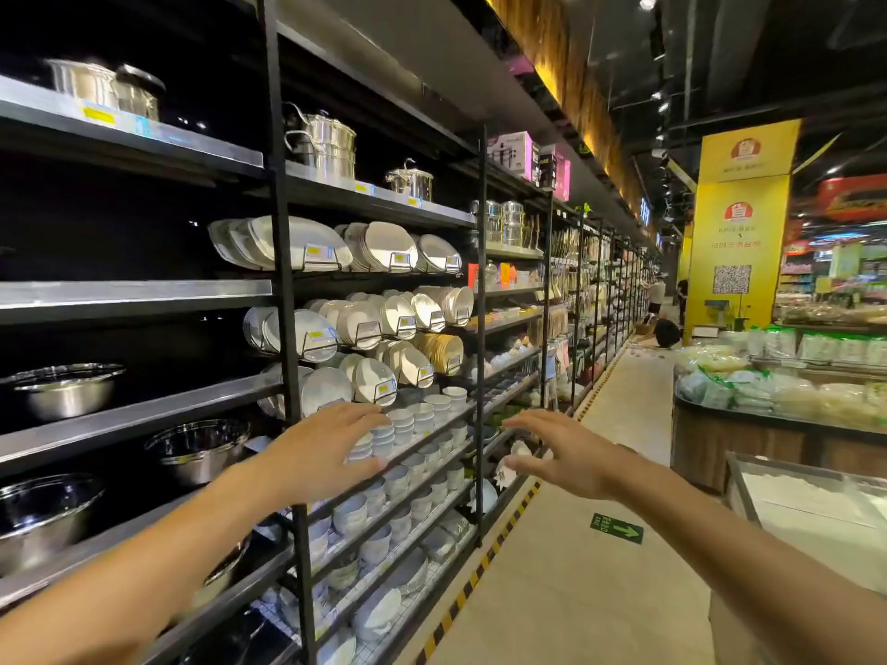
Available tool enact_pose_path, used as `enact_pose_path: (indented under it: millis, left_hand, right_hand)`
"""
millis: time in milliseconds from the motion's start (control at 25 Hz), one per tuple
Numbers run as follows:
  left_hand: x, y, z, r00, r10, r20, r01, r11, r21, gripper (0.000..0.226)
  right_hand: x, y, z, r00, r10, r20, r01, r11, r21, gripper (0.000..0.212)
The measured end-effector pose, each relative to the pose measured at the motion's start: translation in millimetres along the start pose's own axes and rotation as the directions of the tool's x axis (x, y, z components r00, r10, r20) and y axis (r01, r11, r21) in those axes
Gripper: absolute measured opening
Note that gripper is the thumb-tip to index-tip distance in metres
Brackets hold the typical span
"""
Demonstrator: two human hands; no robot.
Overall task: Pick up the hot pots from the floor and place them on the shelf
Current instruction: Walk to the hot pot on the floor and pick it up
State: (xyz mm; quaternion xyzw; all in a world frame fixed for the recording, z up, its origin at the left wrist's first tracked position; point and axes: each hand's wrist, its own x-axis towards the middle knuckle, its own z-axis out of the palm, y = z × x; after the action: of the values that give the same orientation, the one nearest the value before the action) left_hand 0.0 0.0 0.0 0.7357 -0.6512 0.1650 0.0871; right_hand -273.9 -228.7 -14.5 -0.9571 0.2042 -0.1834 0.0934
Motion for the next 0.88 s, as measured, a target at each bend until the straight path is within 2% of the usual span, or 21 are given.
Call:
enact_pose_path:
  millis: [120, 280, 640, 880]
  left_hand:
    - [41, 5, 51, 0.997, 0.0, 0.083, 0.001, 1.0, -0.007, 0.07]
    - [123, -12, 134, 0.988, 0.015, 0.156, -0.012, 1.0, -0.019, 0.069]
    - [367, -76, 266, 0.973, 0.162, 0.161, -0.155, 0.986, -0.057, 0.069]
    - [549, -48, 362, 0.927, 0.284, 0.246, -0.248, 0.954, -0.166, 0.07]
  right_hand:
    - [8, 53, 25, 0.996, 0.065, 0.057, -0.065, 0.998, 0.004, 0.071]
    - [54, 142, 59, 0.987, 0.146, 0.063, -0.145, 0.989, -0.024, 0.069]
    - [200, 320, 96, 0.927, 0.374, 0.034, -0.37, 0.926, -0.079, 0.066]
    - [229, 458, 108, 0.854, 0.52, 0.012, -0.517, 0.85, -0.1, 0.065]
